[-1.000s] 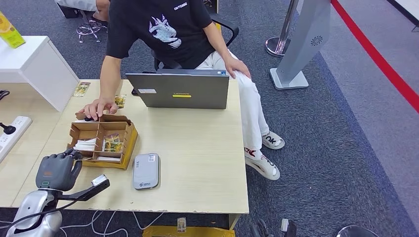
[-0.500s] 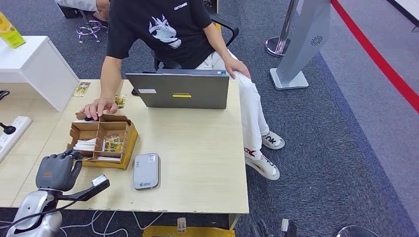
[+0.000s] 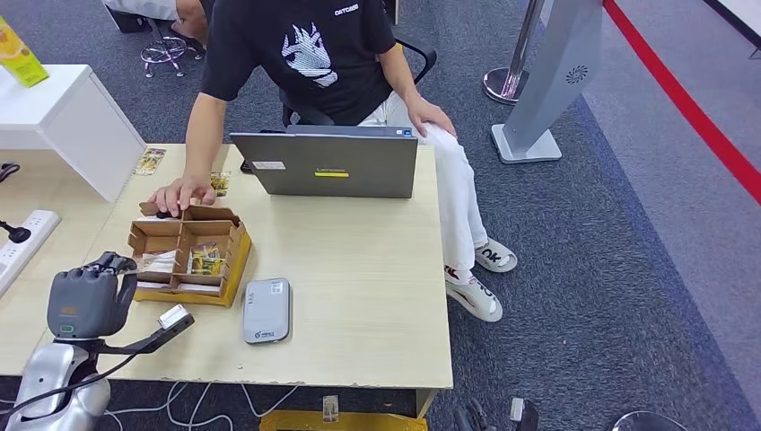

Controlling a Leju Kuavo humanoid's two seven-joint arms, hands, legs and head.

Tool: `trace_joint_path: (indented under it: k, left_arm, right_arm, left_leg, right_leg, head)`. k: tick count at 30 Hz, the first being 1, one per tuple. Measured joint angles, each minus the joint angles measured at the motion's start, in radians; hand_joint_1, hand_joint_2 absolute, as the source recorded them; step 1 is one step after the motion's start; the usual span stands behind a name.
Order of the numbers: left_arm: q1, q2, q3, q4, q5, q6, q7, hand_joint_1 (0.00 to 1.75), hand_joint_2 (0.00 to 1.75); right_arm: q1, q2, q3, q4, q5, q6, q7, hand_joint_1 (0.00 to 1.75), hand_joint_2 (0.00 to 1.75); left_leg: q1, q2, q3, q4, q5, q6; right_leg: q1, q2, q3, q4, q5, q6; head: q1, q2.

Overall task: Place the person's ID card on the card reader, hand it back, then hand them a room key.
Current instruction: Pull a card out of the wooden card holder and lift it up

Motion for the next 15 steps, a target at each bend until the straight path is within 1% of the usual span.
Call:
trace_joint_path:
  k: [3, 7, 15]
  left_arm:
    - [-0.014, 0.0, 0.006, -0.098, 0.024, -0.019, -0.001, 1.75, 1.75]
    - [-0.031, 0.0, 0.011, -0.182, 0.039, -0.038, -0.006, 1.75, 1.75]
    - [-0.037, 0.0, 0.018, -0.22, 0.046, -0.046, -0.007, 1.75, 1.75]
  right_arm:
    - [0.0, 0.0, -0.001, 0.001, 0.0, 0.0, 0.0, 0.0, 1.75]
    - [0.0, 0.0, -0.002, 0.002, 0.0, 0.0, 0.0, 0.0, 1.75]
    - [0.0, 0.0, -0.003, 0.002, 0.0, 0.0, 0.0, 0.0, 1.75]
  left_leg:
    - [0.0, 0.0, 0.0, 0.0, 0.0, 0.0]
    - [0.0, 0.0, 0.0, 0.0, 0.0, 0.0]
    - [0.0, 0.001, 0.0, 0.0, 0.0, 0.0]
  right_leg:
    - [0.0, 0.0, 0.0, 0.0, 0.0, 0.0]
    - [0.0, 0.0, 0.0, 0.0, 0.0, 0.0]
    - [0.0, 0.001, 0.0, 0.0, 0.0, 0.0]
  head:
    - [0.0, 0.0]
    - [0.0, 0.0]
    - [0.0, 0.0]
